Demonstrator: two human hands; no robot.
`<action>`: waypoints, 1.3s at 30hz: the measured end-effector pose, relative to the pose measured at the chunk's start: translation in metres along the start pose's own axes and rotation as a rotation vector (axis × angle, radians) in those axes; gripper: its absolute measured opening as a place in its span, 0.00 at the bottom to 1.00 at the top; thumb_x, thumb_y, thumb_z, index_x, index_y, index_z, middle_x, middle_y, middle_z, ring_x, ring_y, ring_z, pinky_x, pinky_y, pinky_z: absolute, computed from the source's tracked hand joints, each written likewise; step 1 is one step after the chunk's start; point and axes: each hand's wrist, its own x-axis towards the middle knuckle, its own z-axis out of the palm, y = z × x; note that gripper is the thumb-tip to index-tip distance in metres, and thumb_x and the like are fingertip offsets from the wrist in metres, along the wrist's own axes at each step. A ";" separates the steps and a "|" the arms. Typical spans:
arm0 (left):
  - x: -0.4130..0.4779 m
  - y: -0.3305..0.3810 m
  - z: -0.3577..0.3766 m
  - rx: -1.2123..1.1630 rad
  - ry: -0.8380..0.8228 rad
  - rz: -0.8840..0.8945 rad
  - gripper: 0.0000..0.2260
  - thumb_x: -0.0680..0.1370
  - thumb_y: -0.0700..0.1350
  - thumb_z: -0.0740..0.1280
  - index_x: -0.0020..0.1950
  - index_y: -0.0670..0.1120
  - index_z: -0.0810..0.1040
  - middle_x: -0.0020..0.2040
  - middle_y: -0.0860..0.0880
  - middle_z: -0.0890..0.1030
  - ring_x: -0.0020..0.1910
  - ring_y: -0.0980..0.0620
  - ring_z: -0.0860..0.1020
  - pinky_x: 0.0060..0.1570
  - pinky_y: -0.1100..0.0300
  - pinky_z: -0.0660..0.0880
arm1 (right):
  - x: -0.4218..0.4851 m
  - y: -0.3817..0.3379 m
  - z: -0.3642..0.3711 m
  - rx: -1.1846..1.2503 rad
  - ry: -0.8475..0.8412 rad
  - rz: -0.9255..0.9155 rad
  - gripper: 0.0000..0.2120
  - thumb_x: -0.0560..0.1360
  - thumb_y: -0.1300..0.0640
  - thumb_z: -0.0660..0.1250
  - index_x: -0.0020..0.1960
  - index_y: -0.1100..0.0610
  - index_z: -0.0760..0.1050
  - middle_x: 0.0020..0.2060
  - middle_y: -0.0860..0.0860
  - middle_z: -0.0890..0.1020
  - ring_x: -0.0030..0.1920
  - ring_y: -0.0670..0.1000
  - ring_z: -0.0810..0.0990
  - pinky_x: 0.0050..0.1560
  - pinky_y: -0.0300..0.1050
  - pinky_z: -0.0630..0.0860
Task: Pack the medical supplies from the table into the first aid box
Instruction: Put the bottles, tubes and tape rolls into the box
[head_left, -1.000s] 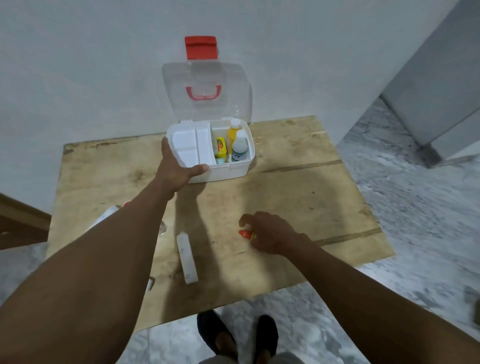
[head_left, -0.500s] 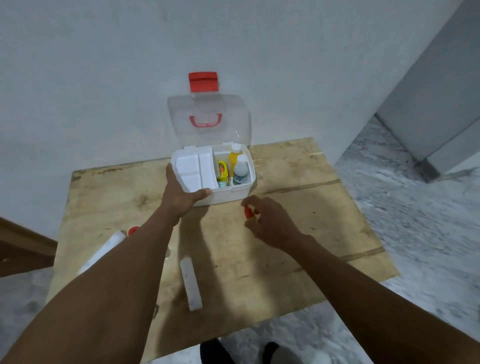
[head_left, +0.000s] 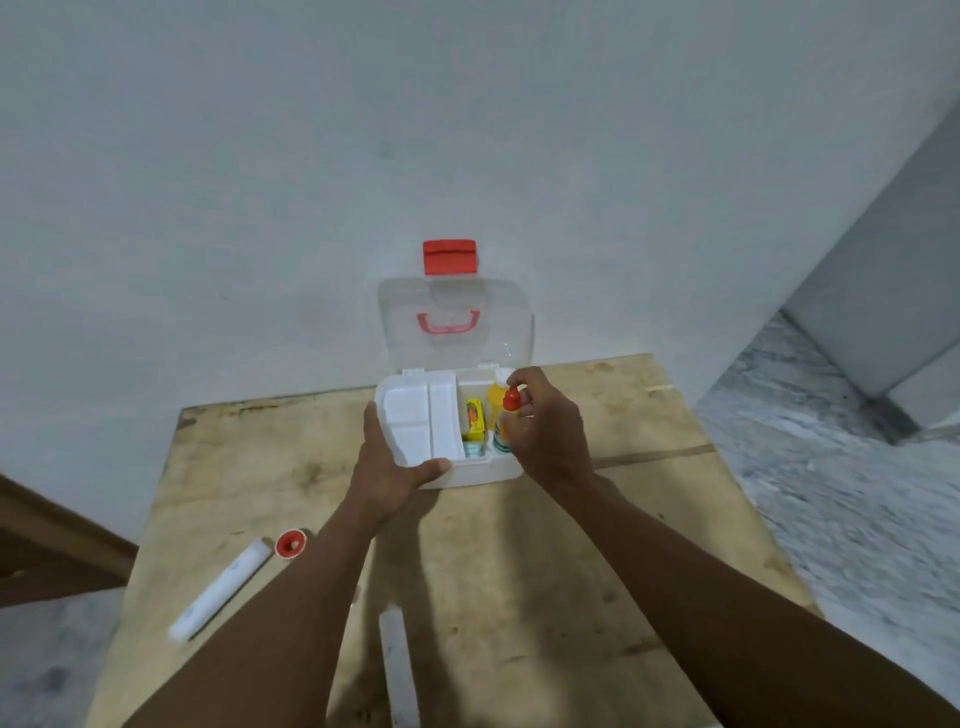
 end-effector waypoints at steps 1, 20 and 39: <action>0.000 0.000 -0.001 0.000 -0.002 0.005 0.47 0.61 0.49 0.81 0.72 0.52 0.57 0.63 0.52 0.72 0.62 0.50 0.73 0.60 0.44 0.76 | 0.003 0.001 0.004 -0.013 -0.021 0.006 0.12 0.70 0.64 0.68 0.52 0.56 0.74 0.38 0.54 0.82 0.40 0.60 0.80 0.41 0.50 0.77; 0.001 0.000 -0.001 0.009 0.015 0.041 0.43 0.62 0.49 0.80 0.70 0.53 0.59 0.61 0.59 0.73 0.61 0.57 0.73 0.58 0.47 0.78 | 0.012 0.011 0.042 -0.278 -0.246 -0.008 0.04 0.73 0.64 0.66 0.47 0.62 0.76 0.43 0.61 0.80 0.43 0.63 0.79 0.42 0.51 0.73; 0.001 0.000 0.001 0.029 0.018 0.051 0.44 0.63 0.51 0.80 0.72 0.54 0.58 0.61 0.61 0.72 0.60 0.63 0.73 0.58 0.49 0.79 | 0.011 0.019 0.040 -0.344 -0.271 0.043 0.06 0.77 0.57 0.65 0.52 0.58 0.77 0.46 0.58 0.84 0.47 0.62 0.82 0.46 0.49 0.77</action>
